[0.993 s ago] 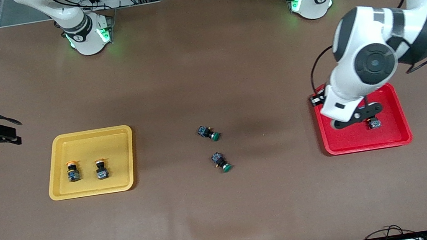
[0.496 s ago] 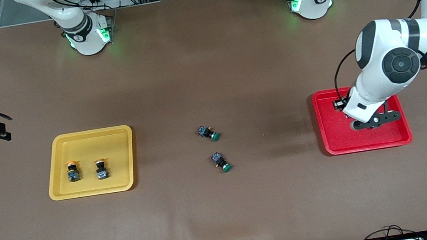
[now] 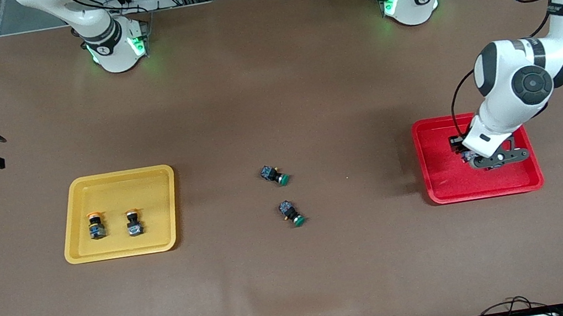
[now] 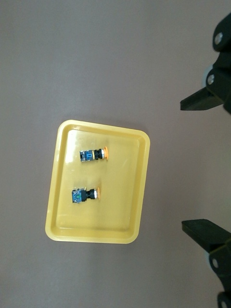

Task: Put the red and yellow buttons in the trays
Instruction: 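Lower the red button into the red tray and open the left gripper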

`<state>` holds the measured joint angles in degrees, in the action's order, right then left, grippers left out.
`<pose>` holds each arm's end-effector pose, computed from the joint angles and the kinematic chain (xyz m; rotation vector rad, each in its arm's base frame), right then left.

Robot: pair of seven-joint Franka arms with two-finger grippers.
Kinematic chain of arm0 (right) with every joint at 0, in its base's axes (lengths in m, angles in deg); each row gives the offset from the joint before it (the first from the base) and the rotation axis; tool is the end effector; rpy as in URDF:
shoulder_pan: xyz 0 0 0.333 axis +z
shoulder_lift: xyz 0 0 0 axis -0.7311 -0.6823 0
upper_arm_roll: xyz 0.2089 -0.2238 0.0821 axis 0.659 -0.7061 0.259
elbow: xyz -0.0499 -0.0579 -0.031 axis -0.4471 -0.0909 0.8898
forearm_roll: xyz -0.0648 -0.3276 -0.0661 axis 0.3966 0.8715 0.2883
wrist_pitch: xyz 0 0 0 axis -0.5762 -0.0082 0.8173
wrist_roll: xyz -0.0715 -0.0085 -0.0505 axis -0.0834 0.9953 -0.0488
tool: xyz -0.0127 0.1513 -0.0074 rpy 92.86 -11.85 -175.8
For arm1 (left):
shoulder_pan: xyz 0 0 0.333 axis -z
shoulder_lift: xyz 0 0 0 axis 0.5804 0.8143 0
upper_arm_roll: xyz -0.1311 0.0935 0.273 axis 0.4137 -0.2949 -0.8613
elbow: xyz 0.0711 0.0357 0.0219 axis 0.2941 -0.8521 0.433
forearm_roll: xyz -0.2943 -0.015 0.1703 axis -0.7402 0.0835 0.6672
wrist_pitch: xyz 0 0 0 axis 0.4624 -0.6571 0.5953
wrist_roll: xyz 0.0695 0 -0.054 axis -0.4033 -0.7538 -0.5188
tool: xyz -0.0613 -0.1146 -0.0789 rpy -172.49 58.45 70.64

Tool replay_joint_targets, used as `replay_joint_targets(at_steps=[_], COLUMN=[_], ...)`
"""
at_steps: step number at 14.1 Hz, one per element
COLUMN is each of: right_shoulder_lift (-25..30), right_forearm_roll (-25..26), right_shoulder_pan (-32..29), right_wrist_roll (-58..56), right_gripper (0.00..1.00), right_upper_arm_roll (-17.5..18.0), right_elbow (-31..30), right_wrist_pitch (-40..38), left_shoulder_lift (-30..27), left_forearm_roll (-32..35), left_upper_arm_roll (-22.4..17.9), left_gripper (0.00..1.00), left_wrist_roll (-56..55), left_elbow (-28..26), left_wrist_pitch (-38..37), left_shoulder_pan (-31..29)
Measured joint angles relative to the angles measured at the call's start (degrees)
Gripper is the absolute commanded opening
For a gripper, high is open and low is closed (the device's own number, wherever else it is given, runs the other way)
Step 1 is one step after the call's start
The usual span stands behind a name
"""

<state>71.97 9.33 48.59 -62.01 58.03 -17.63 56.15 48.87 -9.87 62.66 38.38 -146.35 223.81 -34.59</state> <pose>0.5094 -0.0638 0.5453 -3.1234 -0.2065 0.0904 0.5430 -0.0440 0.2594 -3.0806 0.0101 -0.0312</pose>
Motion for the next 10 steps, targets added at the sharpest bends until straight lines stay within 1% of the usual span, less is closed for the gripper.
replay_joint_targets(at_steps=[2,6,7,8,9,10], right_shoulder_lift=[0.2,0.2,0.2,0.2,0.2,0.2], right_forearm_roll=[0.0,0.0,0.0,0.0,0.0,-0.1], right_shoulder_pan=[0.0,0.5,0.7,0.7,0.7,0.9], right_wrist_roll=[-0.3,-0.3,-0.3,-0.3,-0.3,-0.3], right_gripper=[1.0,1.0,1.0,1.0,1.0,1.0], right_upper_arm_roll=[-0.2,0.3,0.4,0.4,0.4,0.5], right_elbow=[0.0,0.0,0.1,0.3,0.6,1.0], right_wrist_pitch=[-0.6,-1.1,-1.1,-1.0,-0.8,-0.8], left_shoulder_lift=[2.2,5.4,5.8,6.2,6.5,6.7], left_forearm_roll=[0.0,0.0,0.0,0.0,0.0,0.0], left_upper_arm_roll=[0.0,0.0,0.0,0.0,0.0,0.0], left_gripper=[0.0,0.0,0.02,0.55,1.0,1.0], left_wrist_roll=[0.0,0.0,0.0,0.0,0.0,0.1], left_elbow=[-0.8,-0.9,-1.0,-1.3,-1.5,-1.7], left_wrist_pitch=[3.6,7.2,8.1,8.8,9.4,9.7], left_shoulder_pan=[-0.1,-0.7,-0.8,-0.9,-1.0,-1.0])
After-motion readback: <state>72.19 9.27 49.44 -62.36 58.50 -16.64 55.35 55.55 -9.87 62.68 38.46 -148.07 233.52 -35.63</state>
